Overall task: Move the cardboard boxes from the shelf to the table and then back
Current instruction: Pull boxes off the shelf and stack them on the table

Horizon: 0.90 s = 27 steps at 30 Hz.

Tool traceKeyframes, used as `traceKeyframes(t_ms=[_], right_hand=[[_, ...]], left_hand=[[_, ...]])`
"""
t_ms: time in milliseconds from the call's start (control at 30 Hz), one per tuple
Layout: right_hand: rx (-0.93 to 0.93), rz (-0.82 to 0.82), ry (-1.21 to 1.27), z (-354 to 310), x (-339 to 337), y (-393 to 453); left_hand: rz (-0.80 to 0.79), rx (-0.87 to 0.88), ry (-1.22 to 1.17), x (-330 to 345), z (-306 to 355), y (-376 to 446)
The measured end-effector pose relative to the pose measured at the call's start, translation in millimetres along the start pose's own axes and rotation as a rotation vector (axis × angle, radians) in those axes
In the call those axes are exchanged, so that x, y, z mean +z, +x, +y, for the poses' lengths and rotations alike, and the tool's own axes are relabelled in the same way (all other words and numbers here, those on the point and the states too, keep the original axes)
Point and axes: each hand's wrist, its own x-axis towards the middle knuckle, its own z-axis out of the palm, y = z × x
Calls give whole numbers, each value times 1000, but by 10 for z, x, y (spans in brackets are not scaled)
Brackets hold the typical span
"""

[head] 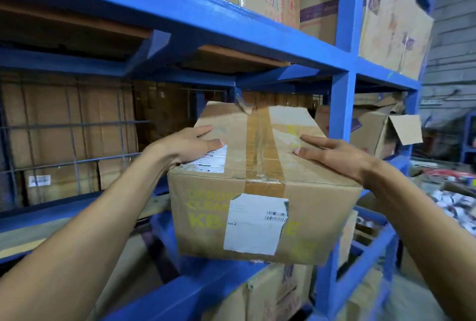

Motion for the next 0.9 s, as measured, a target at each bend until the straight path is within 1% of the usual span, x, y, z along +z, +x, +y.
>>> traceKeyframes(t_ms=[100,267,433,633,767,900], right_hand=[[33,43,-5,84,-118,-461],[138,143,85,326,-281,-1379],[263,274,63,483,-567,-2261],[482,456,-11,763,-890,-3190],[624,582,-55,921,-1133,-3718],[768,718,-145,1051,-1327,-4140]], left_hand=[[-43,32,28,132,140,-233],[-135,143,111,402,476,-622],[-287,248,18,857,822,-946],[-497,413,-69,1775,1322,-1133],[-677,488,-111,2522,1723,-1121],[-866,641,-144,3287,2208,-1101]])
